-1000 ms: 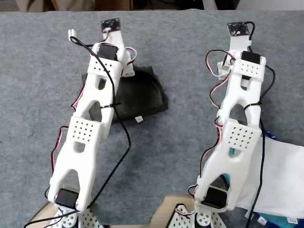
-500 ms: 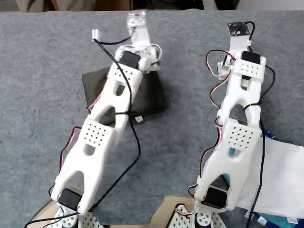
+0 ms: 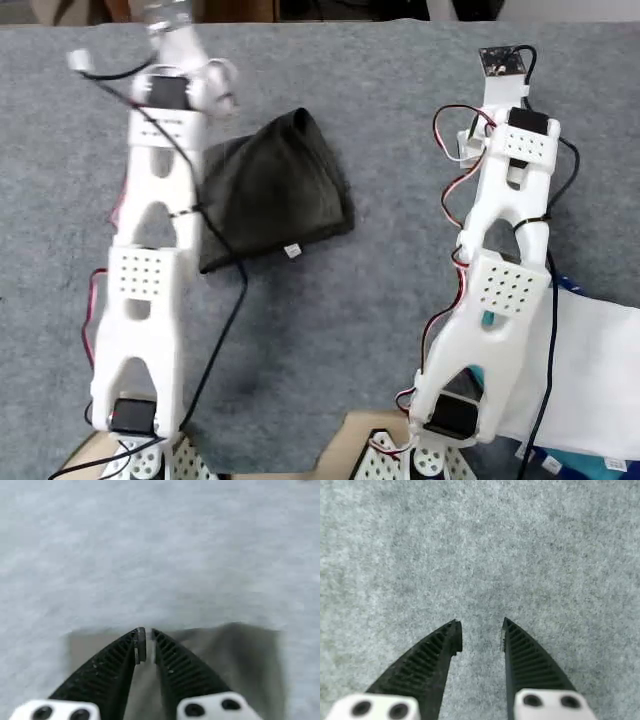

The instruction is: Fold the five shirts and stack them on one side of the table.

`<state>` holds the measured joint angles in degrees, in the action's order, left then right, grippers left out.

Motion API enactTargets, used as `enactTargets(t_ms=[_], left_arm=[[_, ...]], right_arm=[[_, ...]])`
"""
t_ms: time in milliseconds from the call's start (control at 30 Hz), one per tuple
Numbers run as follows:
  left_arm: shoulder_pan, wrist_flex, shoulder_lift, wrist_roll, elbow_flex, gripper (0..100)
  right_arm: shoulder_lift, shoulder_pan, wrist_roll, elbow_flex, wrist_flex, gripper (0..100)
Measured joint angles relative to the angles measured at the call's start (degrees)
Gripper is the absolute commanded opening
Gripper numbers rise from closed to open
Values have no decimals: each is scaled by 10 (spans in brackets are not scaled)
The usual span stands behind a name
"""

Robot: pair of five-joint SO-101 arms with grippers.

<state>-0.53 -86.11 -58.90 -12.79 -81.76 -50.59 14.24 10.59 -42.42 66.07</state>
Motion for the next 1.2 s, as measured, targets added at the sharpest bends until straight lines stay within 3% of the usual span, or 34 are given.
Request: enactTargets(t_ms=[133, 233, 500, 700, 900, 1067, 1200], left_arm=[[-33, -73, -4, 0, 0, 19], [-38, -93, -30, 0, 0, 19], [-56, -97, -91, -25, -8, 19], [-85, -89, -139, -33, -17, 19], [-84, -66, -147, -36, -20, 19], [-84, -56, -147, -36, -20, 19], [-84, -56, -147, -36, -20, 19]], right_arm=[[0, 0, 0, 0, 0, 130], [0, 0, 0, 0, 0, 0], [-1, -32, 11, -37, 63, 4], [0, -174, 30, -157, 163, 4], [1, -330, 33, -220, 178, 5], [1, -391, 33, -230, 160, 5], [-2, -399, 34, -230, 123, 5]])
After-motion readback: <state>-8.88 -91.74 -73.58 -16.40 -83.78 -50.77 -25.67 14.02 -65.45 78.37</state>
